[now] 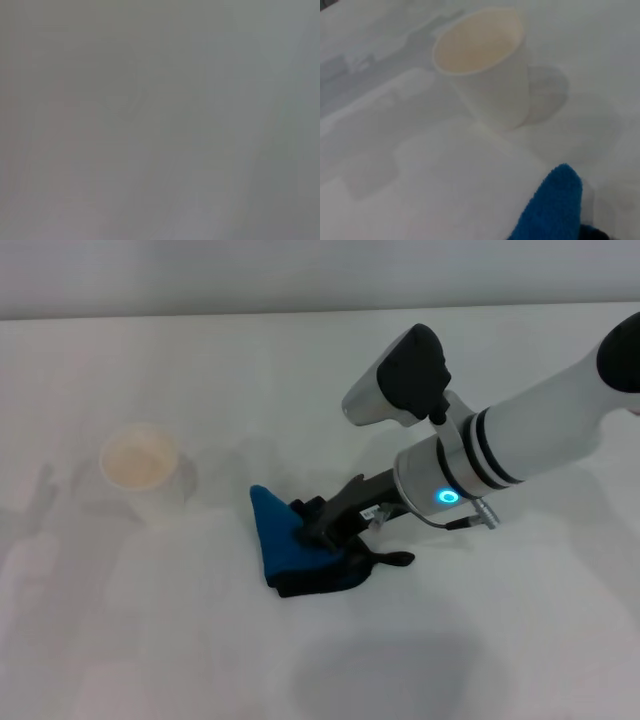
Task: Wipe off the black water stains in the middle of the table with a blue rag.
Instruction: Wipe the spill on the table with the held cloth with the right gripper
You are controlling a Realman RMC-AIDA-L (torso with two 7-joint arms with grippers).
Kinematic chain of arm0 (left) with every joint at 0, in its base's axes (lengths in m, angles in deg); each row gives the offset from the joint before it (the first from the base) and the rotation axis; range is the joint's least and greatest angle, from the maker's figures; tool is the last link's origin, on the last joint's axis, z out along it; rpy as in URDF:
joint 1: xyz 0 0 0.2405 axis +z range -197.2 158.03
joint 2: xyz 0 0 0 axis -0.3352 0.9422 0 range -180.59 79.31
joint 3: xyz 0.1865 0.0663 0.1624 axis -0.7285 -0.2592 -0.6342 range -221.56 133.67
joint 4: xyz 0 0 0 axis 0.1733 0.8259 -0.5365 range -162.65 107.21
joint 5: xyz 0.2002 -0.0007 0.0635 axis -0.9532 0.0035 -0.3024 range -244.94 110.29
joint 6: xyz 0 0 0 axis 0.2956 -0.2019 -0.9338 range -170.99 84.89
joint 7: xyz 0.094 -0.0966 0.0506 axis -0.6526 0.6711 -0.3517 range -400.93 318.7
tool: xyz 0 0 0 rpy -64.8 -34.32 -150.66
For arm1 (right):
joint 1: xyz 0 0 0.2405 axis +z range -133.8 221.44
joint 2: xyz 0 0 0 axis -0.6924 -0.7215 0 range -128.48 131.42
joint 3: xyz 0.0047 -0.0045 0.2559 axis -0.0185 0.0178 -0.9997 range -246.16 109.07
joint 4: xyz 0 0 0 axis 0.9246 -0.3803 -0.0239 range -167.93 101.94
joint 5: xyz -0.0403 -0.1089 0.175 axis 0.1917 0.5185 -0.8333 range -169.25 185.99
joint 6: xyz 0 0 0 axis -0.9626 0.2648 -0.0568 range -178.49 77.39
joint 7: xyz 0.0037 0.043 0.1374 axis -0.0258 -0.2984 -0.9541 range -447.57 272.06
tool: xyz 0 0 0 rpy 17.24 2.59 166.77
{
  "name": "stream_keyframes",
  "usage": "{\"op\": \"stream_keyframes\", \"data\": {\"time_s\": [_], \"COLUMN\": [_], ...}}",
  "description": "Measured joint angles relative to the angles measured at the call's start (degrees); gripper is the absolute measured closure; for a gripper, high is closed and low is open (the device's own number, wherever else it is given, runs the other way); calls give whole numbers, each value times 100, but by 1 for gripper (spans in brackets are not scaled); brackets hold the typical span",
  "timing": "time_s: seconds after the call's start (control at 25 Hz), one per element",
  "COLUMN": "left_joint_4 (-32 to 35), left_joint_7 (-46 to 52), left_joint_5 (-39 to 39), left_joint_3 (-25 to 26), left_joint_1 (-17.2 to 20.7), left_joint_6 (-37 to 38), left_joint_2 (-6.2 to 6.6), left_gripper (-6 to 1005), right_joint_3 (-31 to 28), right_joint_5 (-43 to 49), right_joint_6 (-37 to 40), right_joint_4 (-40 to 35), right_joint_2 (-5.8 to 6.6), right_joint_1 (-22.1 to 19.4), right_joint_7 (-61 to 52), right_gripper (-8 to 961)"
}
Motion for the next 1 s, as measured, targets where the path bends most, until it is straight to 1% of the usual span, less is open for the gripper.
{"op": "stream_keyframes", "data": {"time_s": [0.24,0.4,0.52,0.64,0.72,0.84,1.0], "left_joint_4": [-1,-2,-1,-2,-1,-1,63], "left_joint_7": [0,-2,-23,-42,-43,-42,-45], "left_joint_5": [23,23,7,-8,8,56,321], "left_joint_3": [0,0,0,0,0,0,0], "left_joint_1": [-41,-66,-92,-122,-135,-138,-138], "left_joint_6": [1,2,1,-1,-2,-3,-3], "left_joint_2": [-4,-2,-6,-6,-6,-6,-9], "left_gripper": [123,123,123,123,123,122,122], "right_joint_3": [92,72,-86,-386,-477,-556,-720], "right_joint_5": [-29,21,27,28,27,2,-1], "right_joint_6": [603,981,1186,1239,1216,921,-38], "right_joint_4": [6,14,20,82,140,199,246], "right_joint_2": [2,36,51,53,64,80,87], "right_joint_1": [-4,-6,-11,-36,-45,-78,-102], "right_joint_7": [47,8,8,12,13,31,191], "right_gripper": [877,876,876,876,876,877,877]}}
